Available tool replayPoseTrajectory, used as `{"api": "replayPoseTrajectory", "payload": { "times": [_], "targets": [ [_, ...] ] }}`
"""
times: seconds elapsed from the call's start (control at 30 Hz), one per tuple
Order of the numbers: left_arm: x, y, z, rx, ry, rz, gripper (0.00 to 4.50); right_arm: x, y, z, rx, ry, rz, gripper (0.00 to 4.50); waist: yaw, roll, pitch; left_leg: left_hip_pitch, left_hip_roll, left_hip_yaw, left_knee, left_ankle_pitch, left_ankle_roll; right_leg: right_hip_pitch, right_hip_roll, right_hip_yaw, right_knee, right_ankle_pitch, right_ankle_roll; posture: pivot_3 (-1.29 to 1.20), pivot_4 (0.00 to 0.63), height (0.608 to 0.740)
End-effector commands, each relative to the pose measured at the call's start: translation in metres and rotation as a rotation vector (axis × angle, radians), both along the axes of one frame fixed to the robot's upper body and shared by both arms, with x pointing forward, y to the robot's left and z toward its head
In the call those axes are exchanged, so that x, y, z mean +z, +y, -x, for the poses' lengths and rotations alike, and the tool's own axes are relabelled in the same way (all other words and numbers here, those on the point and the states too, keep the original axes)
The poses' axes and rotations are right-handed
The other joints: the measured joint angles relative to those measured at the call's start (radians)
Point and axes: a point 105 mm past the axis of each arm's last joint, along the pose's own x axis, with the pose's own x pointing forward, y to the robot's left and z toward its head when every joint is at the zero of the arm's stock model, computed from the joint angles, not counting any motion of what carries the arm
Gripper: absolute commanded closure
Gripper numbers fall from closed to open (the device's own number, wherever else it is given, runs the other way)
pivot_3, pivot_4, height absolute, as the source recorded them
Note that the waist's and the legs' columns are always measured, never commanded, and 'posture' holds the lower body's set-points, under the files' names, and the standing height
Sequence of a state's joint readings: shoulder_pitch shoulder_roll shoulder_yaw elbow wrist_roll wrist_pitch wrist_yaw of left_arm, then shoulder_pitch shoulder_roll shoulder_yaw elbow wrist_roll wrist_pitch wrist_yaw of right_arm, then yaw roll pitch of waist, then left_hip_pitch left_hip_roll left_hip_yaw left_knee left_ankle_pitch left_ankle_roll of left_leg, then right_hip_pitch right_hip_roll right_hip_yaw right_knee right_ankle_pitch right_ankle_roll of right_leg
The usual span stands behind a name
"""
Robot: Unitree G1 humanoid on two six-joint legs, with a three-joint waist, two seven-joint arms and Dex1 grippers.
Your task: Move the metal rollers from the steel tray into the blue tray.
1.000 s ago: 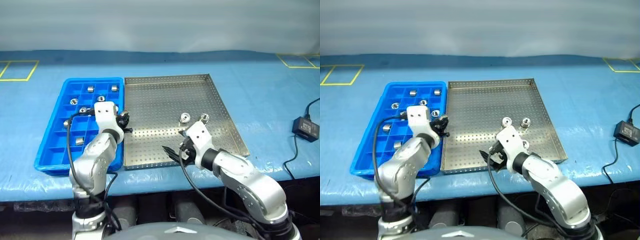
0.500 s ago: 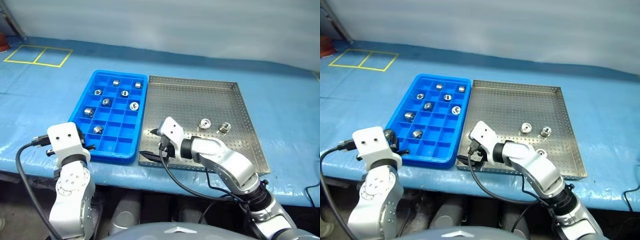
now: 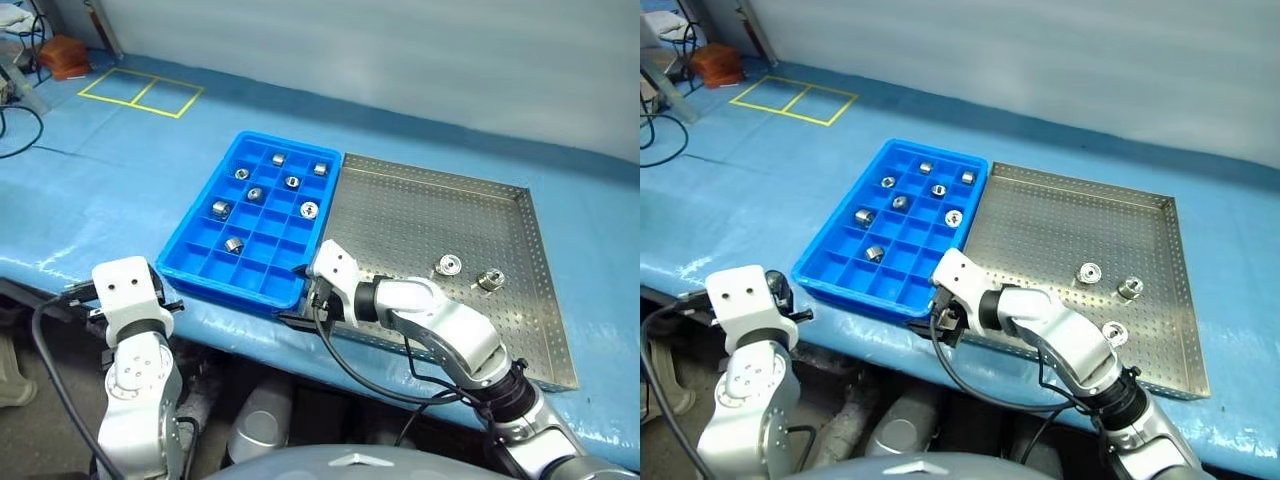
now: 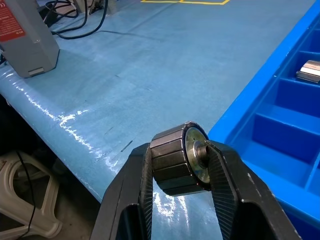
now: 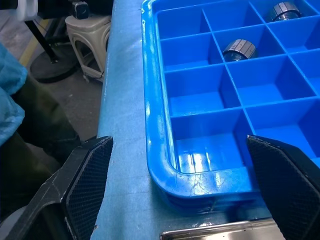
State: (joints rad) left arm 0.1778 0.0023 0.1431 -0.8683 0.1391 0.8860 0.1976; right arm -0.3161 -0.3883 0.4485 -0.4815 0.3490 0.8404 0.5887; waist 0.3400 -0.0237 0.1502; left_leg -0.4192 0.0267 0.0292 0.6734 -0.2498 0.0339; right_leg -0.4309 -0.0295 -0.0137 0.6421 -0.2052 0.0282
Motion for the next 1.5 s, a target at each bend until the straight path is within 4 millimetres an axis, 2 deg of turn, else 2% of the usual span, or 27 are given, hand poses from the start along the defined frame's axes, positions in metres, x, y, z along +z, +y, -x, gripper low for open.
{"api": "replayPoseTrajectory", "payload": {
  "times": [0.03,0.3,0.5,0.67,0.8,0.93,1.0,1.1,1.2,1.33,1.5],
  "targets": [
    [0.013,-0.004,-0.010,-0.055,-0.053,-0.025,3.22,0.010,-0.003,0.000,-0.021,-0.036,-0.025,0.00,0.011,0.000,0.000,0.000,0.000,0.000,0.000,0.000,0.000,0.000,0.000,0.000,0.000,0.000,0.000,0.40,0.150,0.740],
    [0.013,-0.012,-0.027,-0.122,-0.059,0.030,3.22,0.011,-0.008,0.001,-0.058,-0.042,-0.026,0.00,0.016,0.000,0.000,-0.001,0.000,0.000,0.000,0.000,0.000,0.000,0.001,-0.001,0.000,0.000,0.000,0.36,0.150,0.740],
    [-0.005,-0.024,-0.033,-0.174,0.023,0.089,3.22,0.011,-0.010,0.001,-0.078,-0.043,-0.028,0.00,0.005,0.000,0.000,-0.001,0.001,0.000,0.000,-0.001,0.000,0.000,0.001,-0.001,0.000,0.000,-0.001,0.34,0.150,0.740],
    [-0.013,-0.030,-0.034,-0.197,0.063,0.114,3.22,0.011,-0.011,0.001,-0.089,-0.042,-0.031,0.00,-0.005,0.001,0.000,0.000,0.001,0.000,0.000,-0.001,0.000,0.001,0.002,-0.001,0.000,-0.001,-0.001,0.33,0.150,0.740],
    [-0.012,-0.031,-0.035,-0.198,0.062,0.122,1.96,0.011,-0.012,0.001,-0.100,-0.041,-0.033,0.00,-0.022,0.001,0.000,0.000,0.001,-0.001,0.000,-0.001,0.000,0.001,0.002,-0.001,0.000,-0.001,-0.001,0.32,0.150,0.740],
    [0.001,-0.036,-0.039,-0.233,-0.005,0.124,0.62,0.012,-0.015,0.000,-0.120,-0.045,-0.036,0.00,-0.037,0.001,0.000,0.000,0.001,-0.001,0.000,-0.001,0.000,0.001,0.002,-0.002,0.000,-0.001,-0.001,0.31,0.150,0.740],
    [0.010,-0.044,-0.042,-0.291,-0.052,0.143,0.03,0.013,-0.018,-0.002,-0.142,-0.051,-0.038,0.00,-0.043,0.001,0.000,0.000,0.001,-0.001,0.000,-0.001,0.000,0.001,0.002,-0.001,0.000,-0.001,-0.001,0.30,0.150,0.740],
    [0.024,-0.063,-0.047,-0.425,-0.125,0.155,0.03,0.021,-0.028,-0.011,-0.233,-0.075,-0.071,0.00,-0.052,0.001,0.000,0.000,0.001,-0.001,0.000,-0.001,0.000,0.001,0.001,-0.001,0.000,-0.001,-0.001,0.28,0.150,0.740],
    [0.031,-0.092,-0.048,-0.611,-0.167,0.176,0.03,0.030,-0.047,-0.031,-0.411,-0.112,-0.102,0.00,-0.070,0.001,0.000,0.000,0.001,0.000,0.000,-0.001,0.000,0.001,0.001,-0.001,0.000,-0.001,-0.001,0.25,0.150,0.740],
    [0.029,-0.129,-0.042,-0.854,-0.168,0.149,0.03,0.034,-0.068,-0.056,-0.633,-0.150,-0.119,0.00,-0.115,0.001,0.000,0.000,0.001,0.000,0.000,-0.001,0.000,0.001,0.001,0.000,0.000,-0.001,-0.002,0.19,0.150,0.740],
    [0.026,-0.166,-0.024,-1.130,-0.159,0.168,0.03,0.030,-0.083,-0.078,-0.839,-0.175,-0.086,0.00,-0.198,0.002,0.000,0.000,0.001,0.000,0.000,-0.001,0.000,0.002,0.001,0.000,0.000,-0.001,-0.002,0.17,0.150,0.740]
  ]
}}
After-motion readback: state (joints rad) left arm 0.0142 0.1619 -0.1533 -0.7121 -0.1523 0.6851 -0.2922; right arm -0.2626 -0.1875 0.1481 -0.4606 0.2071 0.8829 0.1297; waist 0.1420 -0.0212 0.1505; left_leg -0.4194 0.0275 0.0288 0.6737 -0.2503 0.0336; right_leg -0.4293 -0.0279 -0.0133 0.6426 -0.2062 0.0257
